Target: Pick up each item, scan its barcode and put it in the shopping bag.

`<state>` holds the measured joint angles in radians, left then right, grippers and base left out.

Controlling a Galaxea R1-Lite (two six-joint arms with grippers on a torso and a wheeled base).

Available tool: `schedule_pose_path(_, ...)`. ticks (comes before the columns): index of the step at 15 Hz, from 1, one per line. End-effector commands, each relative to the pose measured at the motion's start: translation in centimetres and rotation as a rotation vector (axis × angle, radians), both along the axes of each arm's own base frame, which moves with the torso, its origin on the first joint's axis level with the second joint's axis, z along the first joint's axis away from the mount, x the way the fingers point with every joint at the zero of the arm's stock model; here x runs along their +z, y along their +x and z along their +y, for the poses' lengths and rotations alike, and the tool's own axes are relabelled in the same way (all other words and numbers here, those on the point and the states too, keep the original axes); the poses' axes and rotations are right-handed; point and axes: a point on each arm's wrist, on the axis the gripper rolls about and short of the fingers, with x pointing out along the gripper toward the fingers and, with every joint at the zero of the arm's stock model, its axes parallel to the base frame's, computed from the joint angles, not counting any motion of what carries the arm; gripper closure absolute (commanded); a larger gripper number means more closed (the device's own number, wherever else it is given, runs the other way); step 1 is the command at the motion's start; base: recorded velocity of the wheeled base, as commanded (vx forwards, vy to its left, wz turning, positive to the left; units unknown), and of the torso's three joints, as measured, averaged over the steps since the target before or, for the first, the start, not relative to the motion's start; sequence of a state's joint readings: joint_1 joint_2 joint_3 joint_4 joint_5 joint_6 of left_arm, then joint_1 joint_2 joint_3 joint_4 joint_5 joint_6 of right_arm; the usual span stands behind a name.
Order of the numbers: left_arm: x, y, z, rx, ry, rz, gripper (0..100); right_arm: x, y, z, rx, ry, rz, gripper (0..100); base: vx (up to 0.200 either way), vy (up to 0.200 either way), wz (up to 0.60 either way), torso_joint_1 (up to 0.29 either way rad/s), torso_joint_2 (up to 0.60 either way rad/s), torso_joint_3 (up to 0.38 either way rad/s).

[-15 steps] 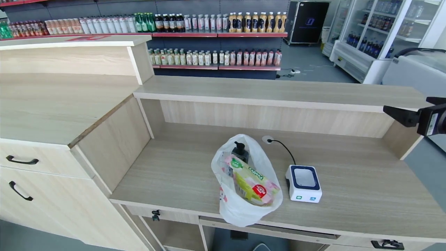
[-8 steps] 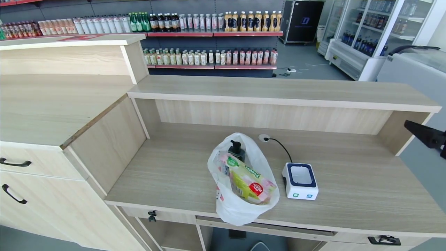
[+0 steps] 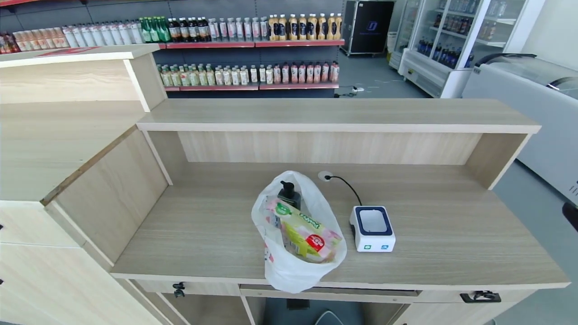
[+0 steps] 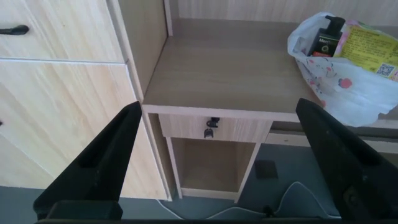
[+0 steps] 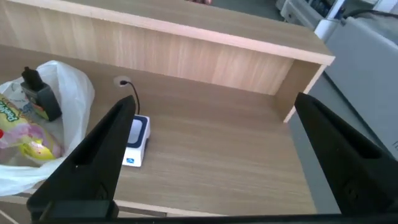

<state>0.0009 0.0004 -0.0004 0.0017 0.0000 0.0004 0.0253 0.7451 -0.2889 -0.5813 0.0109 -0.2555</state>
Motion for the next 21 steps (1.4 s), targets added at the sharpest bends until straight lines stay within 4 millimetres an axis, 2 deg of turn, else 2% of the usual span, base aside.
schedule_pose_path(1,0.0,0.0,0.0,0.001,0.001,0.000,0,-0.5,-1.2,0.0,0.017,0.029,-0.026,0,0.000,0.000,0.00,-0.134,0.32,0.119)
schedule_pose_path(3,0.0,0.0,0.0,0.001,0.000,0.000,0,-2.0,-2.0,0.0,0.028,0.080,0.000,0,0.000,0.000,0.00,-0.028,0.05,0.021)
schedule_pose_path(4,0.0,0.0,0.0,0.001,0.001,0.000,0,-3.5,-2.5,0.0,0.027,0.094,0.028,0,0.000,0.000,0.00,0.000,0.00,0.000)
schedule_pose_path(5,0.0,0.0,0.0,0.001,0.000,0.000,0,-6.3,-3.4,-0.1,0.021,0.107,0.085,0,0.000,0.000,0.00,0.000,0.00,0.000)
schedule_pose_path(6,0.0,0.0,0.0,0.001,0.000,0.000,0,-7.6,-4.1,-0.1,0.020,0.120,0.095,0,0.000,0.000,0.00,0.000,0.00,0.000)
schedule_pose_path(7,0.0,0.0,0.0,0.001,0.001,0.001,0,-7.9,-4.7,-0.1,0.021,0.131,0.091,0,0.000,0.000,0.00,0.000,0.00,0.000)
schedule_pose_path(8,0.0,0.0,0.0,0.001,0.001,0.001,0,-9.3,-5.8,-0.1,0.019,0.165,0.149,0,0.000,0.000,0.00,0.000,0.00,0.000)
schedule_pose_path(10,0.0,0.0,0.0,0.001,0.001,0.000,0,-10.6,-7.0,-0.2,0.012,0.196,0.178,0,0.000,0.000,0.00,0.000,0.00,0.000)
schedule_pose_path(13,0.0,0.0,0.0,0.001,0.000,0.000,0,-13.1,-9.1,-0.3,-0.030,0.229,0.171,0,0.000,0.000,0.00,0.000,0.00,0.000)
schedule_pose_path(21,0.0,0.0,0.0,0.001,0.001,0.000,0,-13.2,-9.4,-0.3,-0.029,0.251,0.139,0,0.000,0.000,0.00,0.000,0.00,0.000)
